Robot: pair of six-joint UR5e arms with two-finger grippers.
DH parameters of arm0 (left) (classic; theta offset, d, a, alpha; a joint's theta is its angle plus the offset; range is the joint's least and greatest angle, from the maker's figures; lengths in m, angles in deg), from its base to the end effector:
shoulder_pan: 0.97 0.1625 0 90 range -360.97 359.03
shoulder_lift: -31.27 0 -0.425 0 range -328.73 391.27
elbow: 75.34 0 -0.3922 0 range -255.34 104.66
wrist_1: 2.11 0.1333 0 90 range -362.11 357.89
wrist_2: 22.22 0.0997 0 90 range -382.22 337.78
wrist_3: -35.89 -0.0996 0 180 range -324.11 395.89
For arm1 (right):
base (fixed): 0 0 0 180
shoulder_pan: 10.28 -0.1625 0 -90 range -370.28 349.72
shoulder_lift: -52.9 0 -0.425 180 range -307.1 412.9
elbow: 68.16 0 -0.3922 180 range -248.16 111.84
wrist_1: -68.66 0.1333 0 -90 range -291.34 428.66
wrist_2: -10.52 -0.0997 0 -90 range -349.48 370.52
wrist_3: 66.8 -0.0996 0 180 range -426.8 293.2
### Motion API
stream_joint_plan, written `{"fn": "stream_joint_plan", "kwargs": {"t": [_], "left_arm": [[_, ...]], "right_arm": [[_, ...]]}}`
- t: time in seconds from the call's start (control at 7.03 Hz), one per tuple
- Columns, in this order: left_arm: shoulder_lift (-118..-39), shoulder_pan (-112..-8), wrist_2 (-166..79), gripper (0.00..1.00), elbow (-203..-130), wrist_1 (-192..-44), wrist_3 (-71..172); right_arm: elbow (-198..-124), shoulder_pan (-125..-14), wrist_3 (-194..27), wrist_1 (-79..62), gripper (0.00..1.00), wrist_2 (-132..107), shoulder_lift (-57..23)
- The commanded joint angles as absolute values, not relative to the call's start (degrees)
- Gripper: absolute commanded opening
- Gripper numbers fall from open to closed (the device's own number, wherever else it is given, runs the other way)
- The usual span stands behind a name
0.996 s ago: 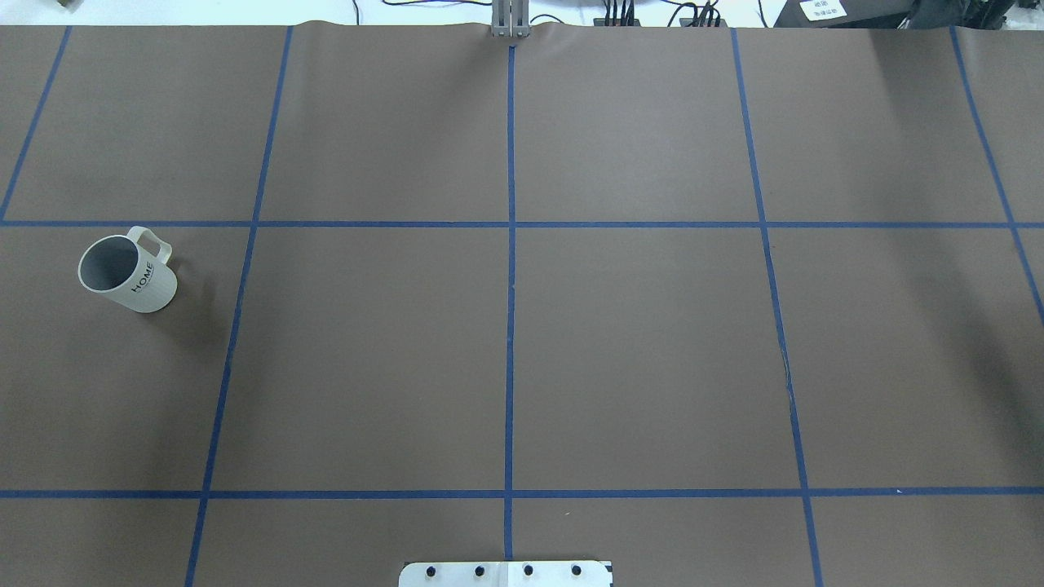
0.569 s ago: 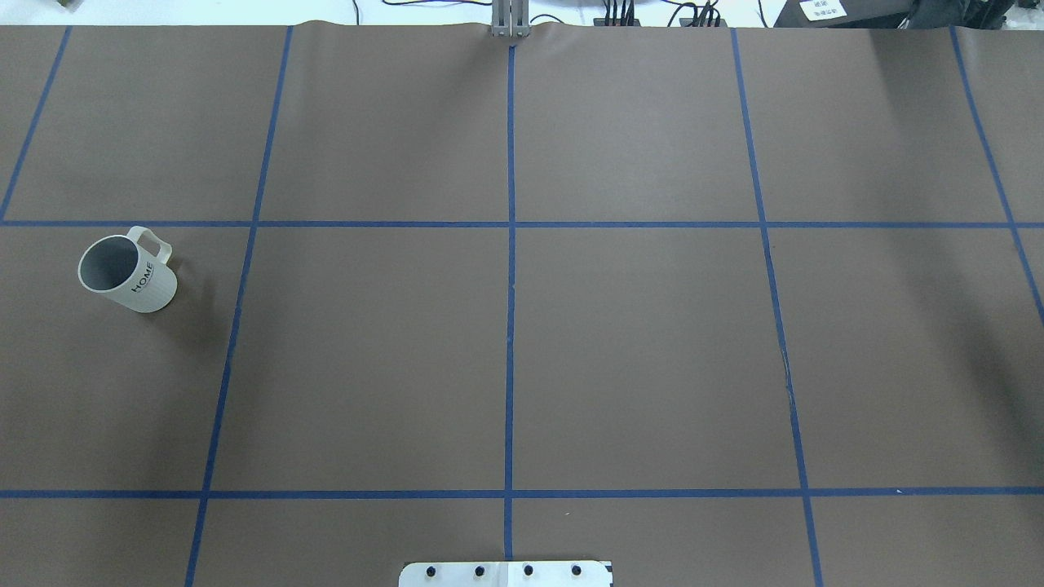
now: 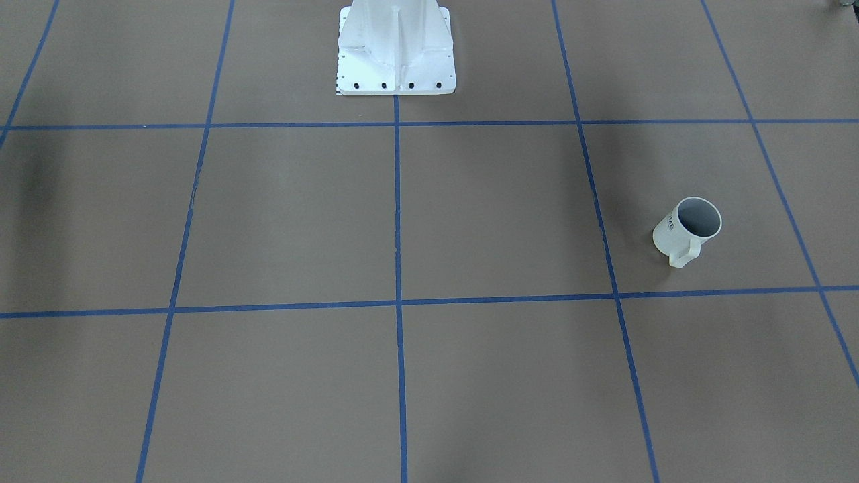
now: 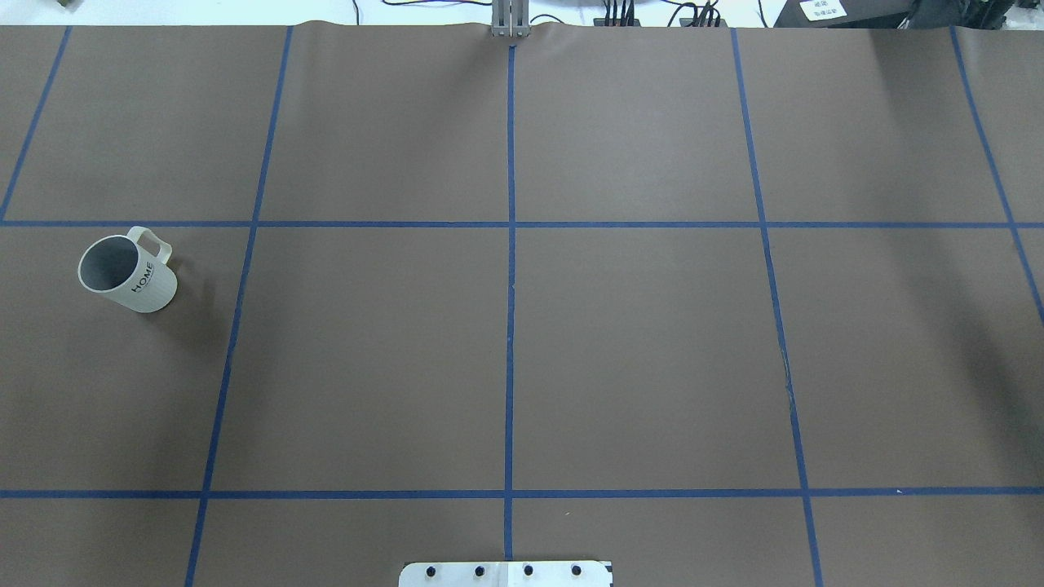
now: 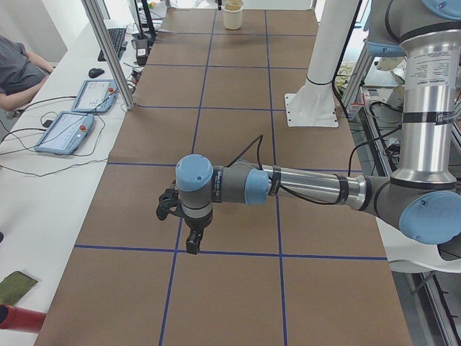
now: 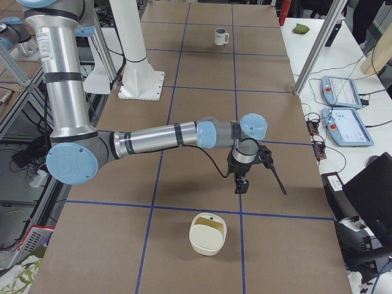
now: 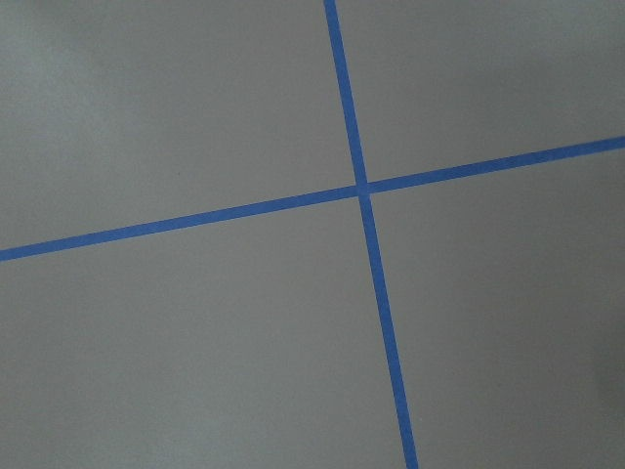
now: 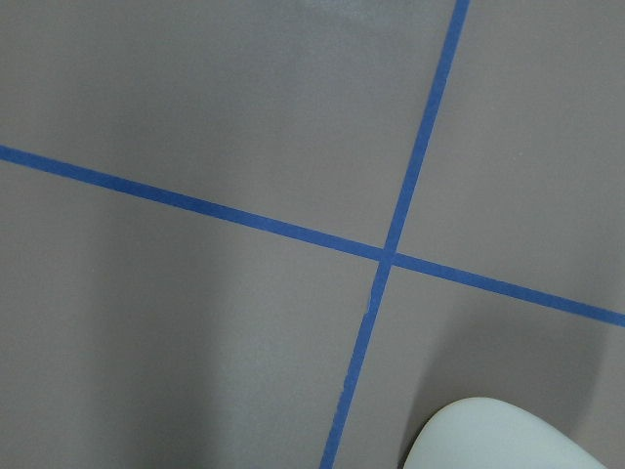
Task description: Left arm hands cup to right arm to dump lemon
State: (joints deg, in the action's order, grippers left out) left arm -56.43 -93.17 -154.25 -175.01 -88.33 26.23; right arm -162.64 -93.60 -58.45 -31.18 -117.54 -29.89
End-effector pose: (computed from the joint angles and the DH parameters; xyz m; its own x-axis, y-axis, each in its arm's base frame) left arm -0.0848 -0.4731 0.6044 0.7397 0.1805 -0.6482 -0.0871 0.9809 0.1739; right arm 0.0086 -0.5443 0.5798 0.7546 -0.2543 0.6049 0.2283 0.9660 0.1214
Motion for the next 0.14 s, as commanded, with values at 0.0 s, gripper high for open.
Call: {"fn": "stream_joint_plan", "kwargs": {"t": [0.0], "left_arm": [[-56.4,-93.2,-154.2,1.00,-175.6,-88.3,26.2]], "right_arm": [[-162.6,-93.3,-58.4,-31.2,1.00,-117.5,-30.0]]}}
